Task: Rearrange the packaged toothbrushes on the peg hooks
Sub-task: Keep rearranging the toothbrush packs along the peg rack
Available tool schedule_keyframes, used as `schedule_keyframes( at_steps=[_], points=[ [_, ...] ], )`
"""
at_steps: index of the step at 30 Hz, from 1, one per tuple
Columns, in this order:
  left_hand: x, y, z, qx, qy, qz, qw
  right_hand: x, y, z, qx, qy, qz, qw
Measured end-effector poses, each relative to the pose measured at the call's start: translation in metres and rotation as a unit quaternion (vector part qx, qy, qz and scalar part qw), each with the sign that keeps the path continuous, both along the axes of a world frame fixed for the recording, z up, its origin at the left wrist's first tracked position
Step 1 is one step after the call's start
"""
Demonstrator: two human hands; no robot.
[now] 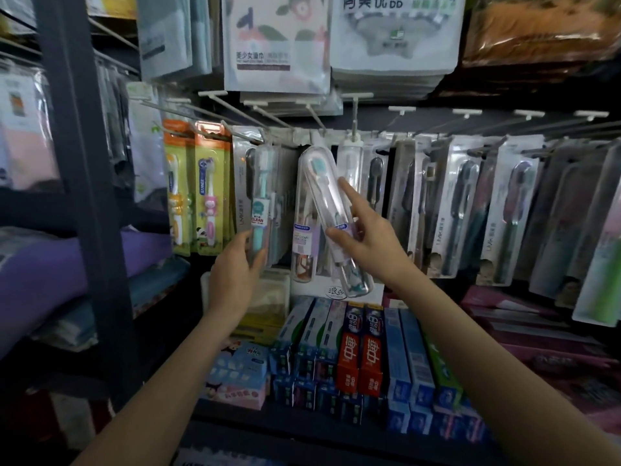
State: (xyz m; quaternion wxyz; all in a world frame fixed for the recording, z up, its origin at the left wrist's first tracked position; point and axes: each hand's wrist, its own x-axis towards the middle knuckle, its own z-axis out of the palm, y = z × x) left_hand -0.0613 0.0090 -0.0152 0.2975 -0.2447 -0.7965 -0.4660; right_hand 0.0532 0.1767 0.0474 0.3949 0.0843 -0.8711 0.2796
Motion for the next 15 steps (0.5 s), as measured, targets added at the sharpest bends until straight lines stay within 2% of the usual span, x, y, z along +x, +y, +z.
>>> schedule_keyframes(
  at_steps=[9, 15],
  points=[
    [0.002, 0.005, -0.004, 0.028, -0.002, -0.009, 1.000, -0.008, -0.003, -0.005, 0.047, -0.007, -0.041, 0.998],
    [0.007, 0.004, -0.002, 0.022, -0.007, -0.005, 1.000, -0.012, -0.008, -0.008, 0.017, -0.003, -0.029, 0.999]
  ],
)
